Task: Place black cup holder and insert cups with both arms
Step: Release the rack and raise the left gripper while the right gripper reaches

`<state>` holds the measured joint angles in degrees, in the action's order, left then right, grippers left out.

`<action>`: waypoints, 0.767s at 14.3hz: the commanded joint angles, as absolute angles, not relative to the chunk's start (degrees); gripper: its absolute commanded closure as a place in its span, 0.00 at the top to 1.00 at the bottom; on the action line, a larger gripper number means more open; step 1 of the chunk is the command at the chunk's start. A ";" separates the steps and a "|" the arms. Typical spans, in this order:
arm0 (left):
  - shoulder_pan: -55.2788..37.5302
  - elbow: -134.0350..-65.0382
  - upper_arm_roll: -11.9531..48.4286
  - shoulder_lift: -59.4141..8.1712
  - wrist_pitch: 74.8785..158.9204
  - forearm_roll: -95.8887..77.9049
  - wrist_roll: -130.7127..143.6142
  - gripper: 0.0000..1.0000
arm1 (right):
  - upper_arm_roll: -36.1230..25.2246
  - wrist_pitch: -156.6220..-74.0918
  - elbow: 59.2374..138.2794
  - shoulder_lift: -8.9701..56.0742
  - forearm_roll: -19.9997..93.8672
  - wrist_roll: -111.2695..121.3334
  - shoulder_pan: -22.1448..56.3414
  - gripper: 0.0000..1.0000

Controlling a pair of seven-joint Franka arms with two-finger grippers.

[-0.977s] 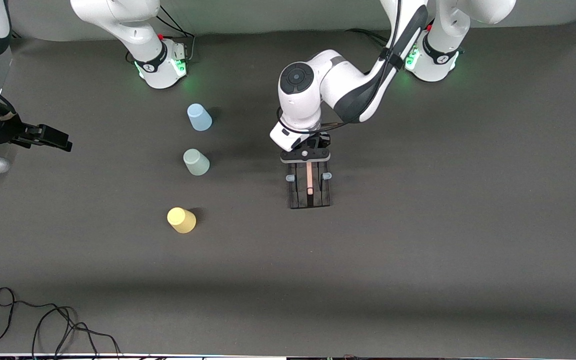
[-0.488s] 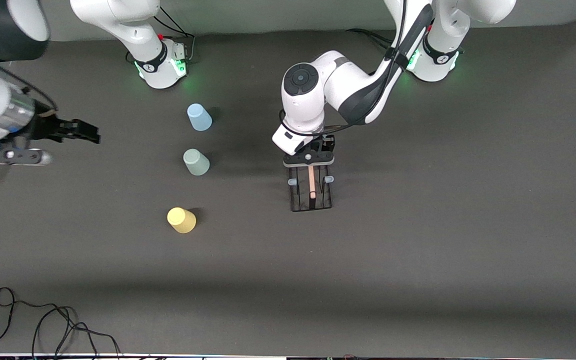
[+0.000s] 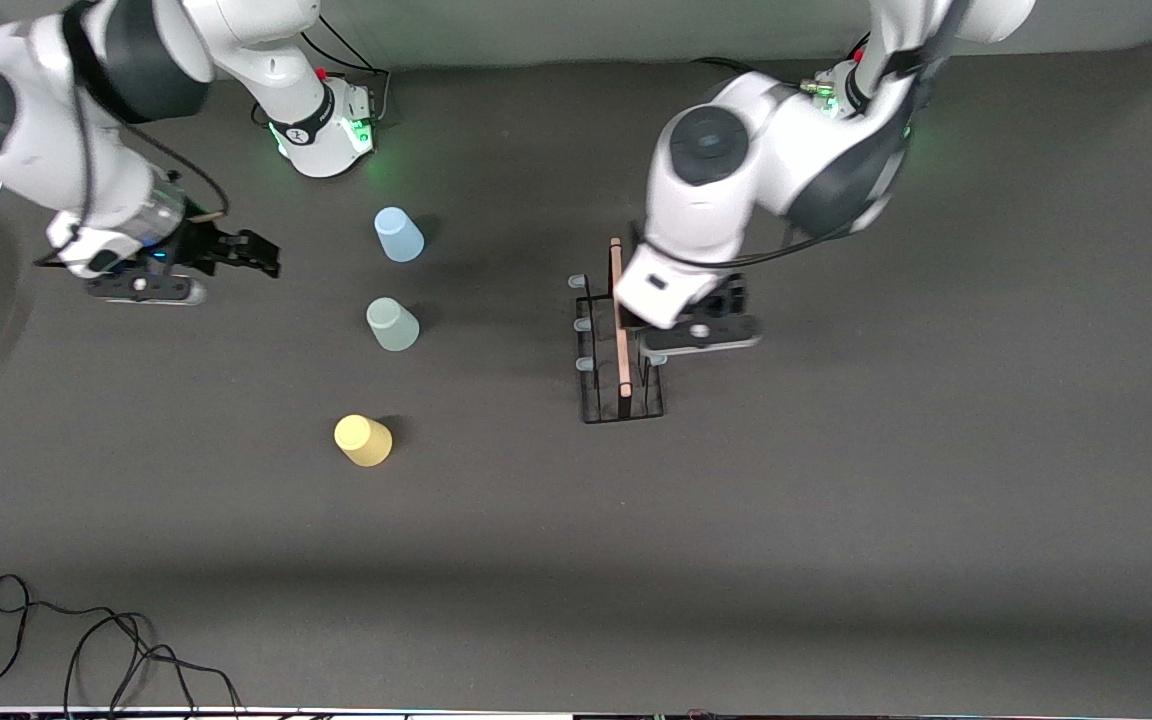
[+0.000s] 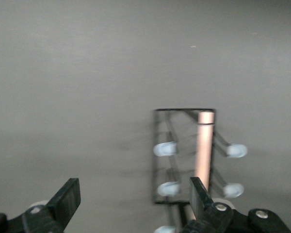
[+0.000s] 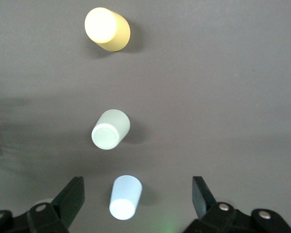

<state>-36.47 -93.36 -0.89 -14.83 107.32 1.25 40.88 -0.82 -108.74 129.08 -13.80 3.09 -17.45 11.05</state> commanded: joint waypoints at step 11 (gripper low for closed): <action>-7.76 -95.19 -0.79 -2.29 94.32 1.85 -3.04 1.00 | -0.97 -140.69 146.34 -3.18 3.96 -29.78 17.22 0.99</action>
